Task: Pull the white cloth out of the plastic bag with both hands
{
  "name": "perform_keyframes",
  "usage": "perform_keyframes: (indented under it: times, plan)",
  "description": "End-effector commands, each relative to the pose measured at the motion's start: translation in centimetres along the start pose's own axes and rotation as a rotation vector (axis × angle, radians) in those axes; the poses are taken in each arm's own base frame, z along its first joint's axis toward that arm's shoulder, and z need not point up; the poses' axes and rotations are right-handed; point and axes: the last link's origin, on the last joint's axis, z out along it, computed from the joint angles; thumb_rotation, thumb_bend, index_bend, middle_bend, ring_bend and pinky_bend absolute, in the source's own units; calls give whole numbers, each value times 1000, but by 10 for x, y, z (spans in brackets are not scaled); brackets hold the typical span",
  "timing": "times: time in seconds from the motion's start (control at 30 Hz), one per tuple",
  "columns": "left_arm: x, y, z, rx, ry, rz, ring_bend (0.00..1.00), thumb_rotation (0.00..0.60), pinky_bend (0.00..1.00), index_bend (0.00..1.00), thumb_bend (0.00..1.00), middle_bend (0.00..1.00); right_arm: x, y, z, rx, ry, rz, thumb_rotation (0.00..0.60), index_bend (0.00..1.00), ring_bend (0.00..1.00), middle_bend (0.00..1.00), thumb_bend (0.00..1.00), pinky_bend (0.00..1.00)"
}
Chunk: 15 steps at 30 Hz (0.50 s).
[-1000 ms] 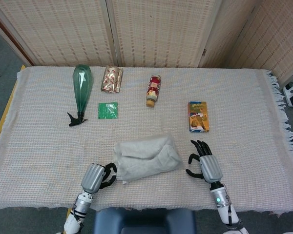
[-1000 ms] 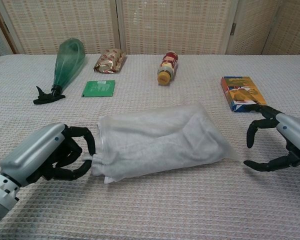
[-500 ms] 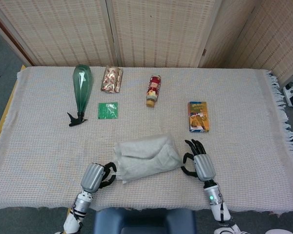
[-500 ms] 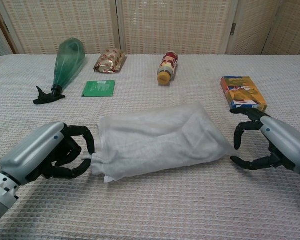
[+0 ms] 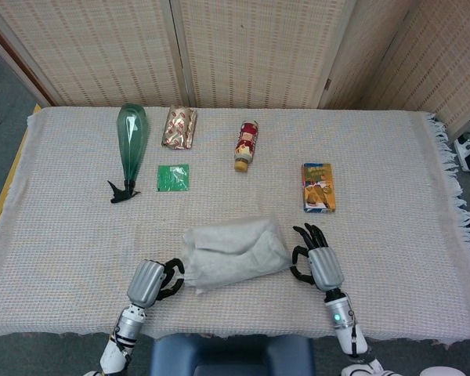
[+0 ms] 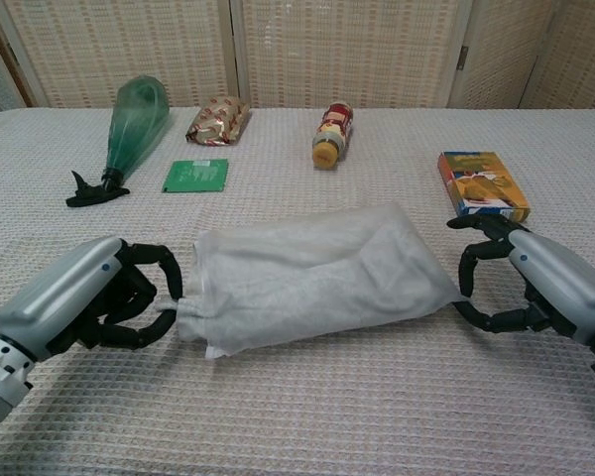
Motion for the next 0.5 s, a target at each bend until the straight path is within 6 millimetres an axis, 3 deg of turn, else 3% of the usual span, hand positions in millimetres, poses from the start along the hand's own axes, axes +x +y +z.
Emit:
perform_keyframes:
  times: [0.03,0.5]
  plan:
    - [2,-3,2,3,7,6,1000,600,1000,734,736,1000,4,3,-2,-3,6,-9,600,671,0,129,440,0]
    - [29,-33,-2,45,62,67,1000,600,1000,740,743,1000,45,35,0,-73,84,-74,600,686,0,142,454,0]
